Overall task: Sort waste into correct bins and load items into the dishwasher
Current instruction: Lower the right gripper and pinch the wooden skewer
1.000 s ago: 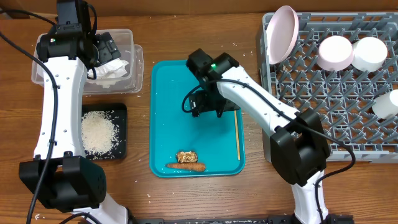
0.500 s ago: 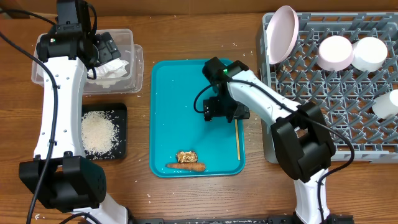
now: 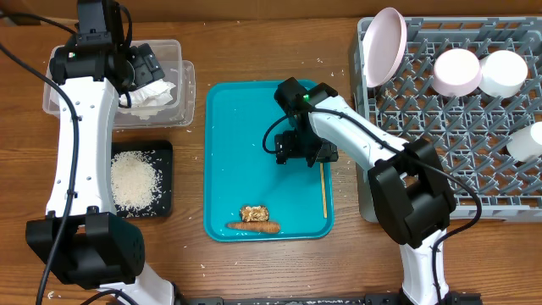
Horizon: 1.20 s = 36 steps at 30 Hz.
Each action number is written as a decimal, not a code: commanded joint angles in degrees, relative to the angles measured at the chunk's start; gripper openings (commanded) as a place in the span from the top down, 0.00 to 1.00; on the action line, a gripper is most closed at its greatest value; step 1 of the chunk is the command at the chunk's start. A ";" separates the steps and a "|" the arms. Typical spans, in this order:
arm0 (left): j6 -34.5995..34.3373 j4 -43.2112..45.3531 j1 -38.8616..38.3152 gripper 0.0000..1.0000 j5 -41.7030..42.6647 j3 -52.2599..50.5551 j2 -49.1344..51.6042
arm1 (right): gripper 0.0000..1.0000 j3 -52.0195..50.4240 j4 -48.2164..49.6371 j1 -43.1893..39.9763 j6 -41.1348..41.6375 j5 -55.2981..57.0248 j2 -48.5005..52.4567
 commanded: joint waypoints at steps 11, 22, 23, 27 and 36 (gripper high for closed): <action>-0.96 0.07 -0.15 0.00 0.26 -0.17 -0.72 | 0.05 -0.33 0.92 -0.76 0.92 1.18 1.05; -0.96 0.04 -0.15 0.00 0.24 -0.17 -0.72 | 0.05 -0.59 1.16 -2.08 0.87 -0.11 1.05; -0.96 0.07 -0.15 0.00 0.24 -0.17 -0.72 | 0.05 -0.66 1.18 -2.03 0.85 -0.28 1.05; -0.96 0.07 -0.15 0.00 0.24 -0.17 -0.72 | 0.06 -2.84 3.10 -2.03 0.87 -1.90 1.05; -0.96 0.07 -0.15 0.00 0.26 -0.17 -0.72 | 0.13 -3.43 3.78 -2.05 0.85 -3.56 1.05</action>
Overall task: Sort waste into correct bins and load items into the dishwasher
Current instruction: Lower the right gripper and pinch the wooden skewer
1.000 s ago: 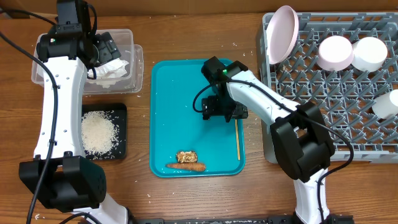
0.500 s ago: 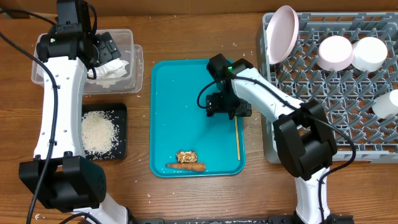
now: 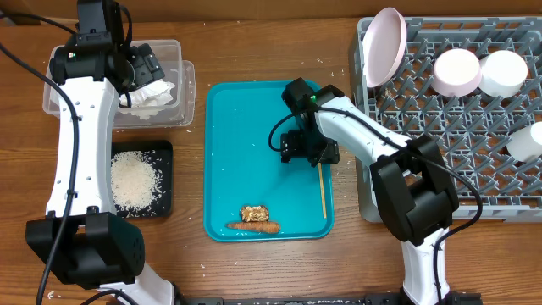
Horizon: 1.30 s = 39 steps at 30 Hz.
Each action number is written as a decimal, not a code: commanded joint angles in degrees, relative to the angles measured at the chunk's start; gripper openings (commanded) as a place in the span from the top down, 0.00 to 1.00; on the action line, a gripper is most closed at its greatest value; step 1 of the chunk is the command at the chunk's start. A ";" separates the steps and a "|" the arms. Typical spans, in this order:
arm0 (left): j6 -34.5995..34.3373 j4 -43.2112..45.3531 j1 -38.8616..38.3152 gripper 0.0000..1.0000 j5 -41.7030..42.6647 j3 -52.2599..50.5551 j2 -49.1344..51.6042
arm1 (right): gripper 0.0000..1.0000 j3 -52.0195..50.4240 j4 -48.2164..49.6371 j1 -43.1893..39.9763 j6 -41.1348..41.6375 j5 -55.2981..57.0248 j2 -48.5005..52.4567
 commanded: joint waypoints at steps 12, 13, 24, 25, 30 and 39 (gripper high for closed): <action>-0.96 0.07 -0.15 0.00 0.24 -0.17 -0.72 | 0.14 -0.57 -3.34 -1.20 -0.17 -0.44 0.87; -0.96 0.04 -0.15 0.00 0.24 -0.17 -0.72 | 0.16 -0.57 -3.26 -1.31 -0.15 -0.46 0.87; -0.96 0.07 -0.15 0.00 0.24 -0.17 -0.72 | 0.38 -4.11 0.79 -0.96 0.31 -0.46 0.90; -0.96 0.07 -0.15 0.00 0.24 -0.17 -0.72 | 0.41 -4.11 0.59 -0.96 0.31 -0.48 0.90; -0.96 0.04 -0.15 0.00 0.26 -0.17 -0.72 | 0.63 -4.09 0.11 -0.94 0.28 -0.46 0.90; -0.96 0.07 -0.15 0.00 0.24 -0.17 -0.72 | 0.96 -0.28 -4.13 -1.01 0.31 1.68 0.85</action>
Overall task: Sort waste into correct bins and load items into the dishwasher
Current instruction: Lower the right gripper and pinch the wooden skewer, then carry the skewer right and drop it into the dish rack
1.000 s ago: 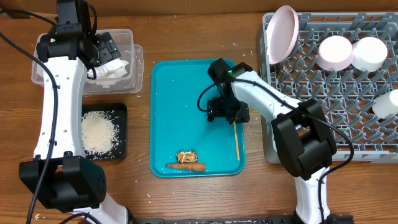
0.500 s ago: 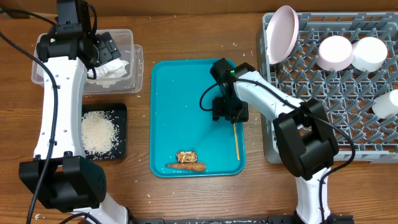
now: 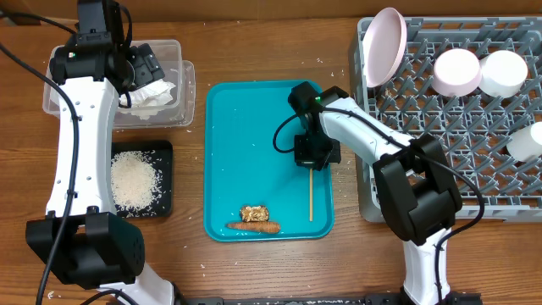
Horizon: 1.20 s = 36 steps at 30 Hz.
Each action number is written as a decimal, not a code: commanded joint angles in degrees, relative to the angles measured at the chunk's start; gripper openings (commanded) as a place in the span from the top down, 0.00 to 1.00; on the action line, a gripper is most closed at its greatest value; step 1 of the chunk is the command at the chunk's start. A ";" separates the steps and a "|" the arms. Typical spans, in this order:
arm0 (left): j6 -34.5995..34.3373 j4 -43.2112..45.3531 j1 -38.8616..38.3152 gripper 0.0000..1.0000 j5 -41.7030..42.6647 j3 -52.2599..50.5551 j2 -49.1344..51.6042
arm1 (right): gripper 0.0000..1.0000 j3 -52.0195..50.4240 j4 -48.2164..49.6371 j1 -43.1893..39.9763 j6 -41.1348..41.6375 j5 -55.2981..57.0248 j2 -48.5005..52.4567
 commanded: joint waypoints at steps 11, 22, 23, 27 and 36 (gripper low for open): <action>-0.96 0.07 -0.15 0.00 0.24 -0.17 -0.72 | 0.96 22.12 -16.57 -2.27 -0.46 4.46 0.94; -0.96 0.07 -0.15 0.00 0.26 -0.17 -0.72 | 0.96 50.29 -30.82 -15.67 -8.04 15.28 0.79; -0.96 0.07 -0.15 0.00 0.24 -0.17 -0.72 | 0.96 50.27 -30.93 -17.44 -9.57 14.49 0.81; -0.96 0.07 -0.15 0.00 0.26 -0.17 -0.72 | 0.96 48.96 -31.71 -22.84 -17.40 7.63 0.87; -0.96 0.07 -0.15 0.00 0.26 -0.17 -0.72 | 0.96 40.63 -31.74 -27.89 -26.69 -1.14 0.87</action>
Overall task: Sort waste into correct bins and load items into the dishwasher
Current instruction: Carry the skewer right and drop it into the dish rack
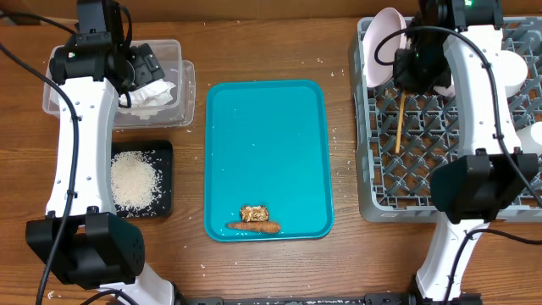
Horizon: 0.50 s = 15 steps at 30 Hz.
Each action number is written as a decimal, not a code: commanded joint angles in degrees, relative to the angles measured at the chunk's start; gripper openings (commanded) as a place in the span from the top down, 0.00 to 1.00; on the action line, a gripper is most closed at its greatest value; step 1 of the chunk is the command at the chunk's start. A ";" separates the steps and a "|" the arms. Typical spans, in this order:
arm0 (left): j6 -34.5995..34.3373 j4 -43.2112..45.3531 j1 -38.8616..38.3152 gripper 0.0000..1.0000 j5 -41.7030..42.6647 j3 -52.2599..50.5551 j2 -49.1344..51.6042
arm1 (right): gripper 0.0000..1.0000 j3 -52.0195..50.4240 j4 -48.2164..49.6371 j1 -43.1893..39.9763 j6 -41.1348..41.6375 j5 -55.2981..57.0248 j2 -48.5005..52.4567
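Observation:
My right gripper (405,85) hangs over the left part of the grey dish rack (373,182), shut on the top end of a wooden chopstick (398,125) that points down toward the rack's grid. The teal tray (262,127) in the middle holds a carrot (252,226) and a brown food lump (255,213) near its front edge. My left gripper (140,66) hovers over the clear bin (174,51), which holds crumpled white paper (152,95). Its jaws are not distinguishable from above.
A black tray of rice (134,180) lies left of the teal tray. In the rack a pink plate (383,38) stands at the back left, and white cups (512,69) sit at the back right, partly behind my right arm.
My right gripper was on the teal tray at the chopstick's top end. Now it is over the dish rack with the chopstick hanging from it. The left arm has not moved.
My right gripper stood low at the tray's right side beside the chopstick lying along the tray's edge. The chopstick then lay further inward on the tray under the gripper. Now the gripper holds it over the rack. Carrot and food lump stayed put.

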 commanded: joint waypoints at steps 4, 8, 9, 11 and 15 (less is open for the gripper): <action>-0.96 0.07 -0.15 0.00 0.24 -0.17 -0.72 | 0.96 -6.86 0.22 0.07 -3.98 -4.26 -0.63; -0.96 0.07 -0.15 0.00 0.24 -0.17 -0.72 | 0.96 -9.79 0.00 0.70 -4.00 -4.59 -0.63; -0.96 0.07 -0.15 0.00 0.24 -0.17 -0.72 | 0.96 -10.19 0.02 0.74 -4.00 -4.59 -0.63; -0.96 0.04 -0.15 0.00 0.24 -0.17 -0.72 | 0.96 -10.60 0.00 0.74 -4.00 -4.61 -0.63; -0.96 0.07 -0.15 0.00 0.24 -0.17 -0.72 | 0.96 -10.97 -0.07 0.74 -3.98 -4.61 -0.63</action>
